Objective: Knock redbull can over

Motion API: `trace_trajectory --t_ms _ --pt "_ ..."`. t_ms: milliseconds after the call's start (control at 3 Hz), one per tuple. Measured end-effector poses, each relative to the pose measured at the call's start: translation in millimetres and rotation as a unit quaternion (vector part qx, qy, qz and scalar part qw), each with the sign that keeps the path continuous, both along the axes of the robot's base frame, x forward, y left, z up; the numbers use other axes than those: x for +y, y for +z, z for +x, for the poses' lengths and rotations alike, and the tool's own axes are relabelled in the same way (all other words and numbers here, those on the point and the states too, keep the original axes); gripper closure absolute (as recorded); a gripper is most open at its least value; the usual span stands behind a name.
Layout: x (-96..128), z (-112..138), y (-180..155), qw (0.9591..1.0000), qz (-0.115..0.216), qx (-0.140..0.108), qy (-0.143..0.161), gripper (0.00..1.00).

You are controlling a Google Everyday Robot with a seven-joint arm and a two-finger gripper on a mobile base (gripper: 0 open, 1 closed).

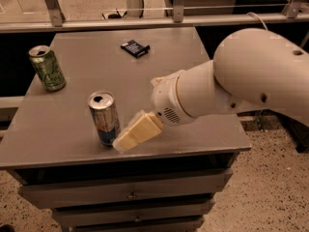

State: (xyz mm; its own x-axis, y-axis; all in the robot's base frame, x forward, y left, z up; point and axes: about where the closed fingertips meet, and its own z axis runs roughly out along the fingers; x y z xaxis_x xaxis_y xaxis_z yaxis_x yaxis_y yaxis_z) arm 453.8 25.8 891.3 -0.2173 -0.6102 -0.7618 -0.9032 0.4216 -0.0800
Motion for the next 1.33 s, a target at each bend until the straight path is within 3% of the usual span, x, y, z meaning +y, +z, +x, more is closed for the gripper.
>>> trace_trajectory --t_ms 333,1000,1333 --pt "32 17 -2 0.9993 0.036 -0.003 -0.004 0.0" --pt "63 47 2 0.9969 0.073 -0.006 -0.026 0.0" --pt "67 92 18 0.9934 0.094 -0.029 -0.058 0.0"
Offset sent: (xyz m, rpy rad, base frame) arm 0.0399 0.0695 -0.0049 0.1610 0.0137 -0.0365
